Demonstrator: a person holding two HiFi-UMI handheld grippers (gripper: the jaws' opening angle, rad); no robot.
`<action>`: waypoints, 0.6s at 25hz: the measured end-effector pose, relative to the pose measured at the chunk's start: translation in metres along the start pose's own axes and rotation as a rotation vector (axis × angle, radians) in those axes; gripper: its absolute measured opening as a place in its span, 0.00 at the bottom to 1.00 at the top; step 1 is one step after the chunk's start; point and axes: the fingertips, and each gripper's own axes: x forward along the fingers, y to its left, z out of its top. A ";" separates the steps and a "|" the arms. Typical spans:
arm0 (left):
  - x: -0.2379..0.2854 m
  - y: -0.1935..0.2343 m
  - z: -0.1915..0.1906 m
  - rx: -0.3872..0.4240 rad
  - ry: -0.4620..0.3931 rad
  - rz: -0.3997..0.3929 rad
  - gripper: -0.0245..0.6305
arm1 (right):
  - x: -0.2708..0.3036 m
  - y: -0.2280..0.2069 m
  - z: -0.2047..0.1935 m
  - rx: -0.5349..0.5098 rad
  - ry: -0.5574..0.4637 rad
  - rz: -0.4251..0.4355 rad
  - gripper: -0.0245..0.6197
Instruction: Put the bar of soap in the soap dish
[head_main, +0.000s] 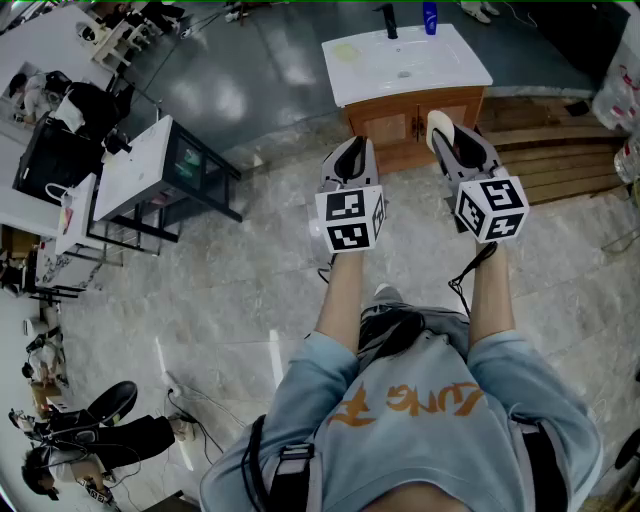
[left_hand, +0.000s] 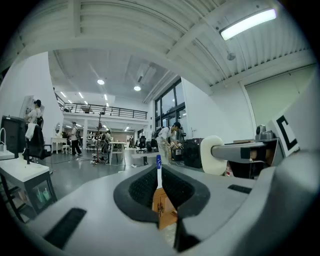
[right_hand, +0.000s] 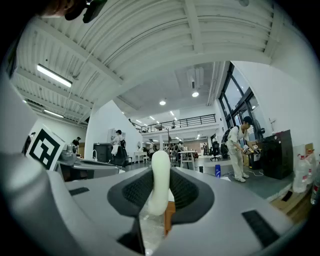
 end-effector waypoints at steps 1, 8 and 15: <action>0.000 0.001 0.002 0.003 -0.003 0.003 0.10 | 0.001 0.000 0.002 -0.006 -0.003 0.005 0.22; -0.001 0.020 0.015 0.000 -0.027 0.033 0.10 | 0.017 -0.002 0.017 0.036 -0.044 0.016 0.22; 0.009 0.044 0.022 -0.003 -0.034 0.064 0.10 | 0.033 -0.007 0.027 0.049 -0.080 0.041 0.22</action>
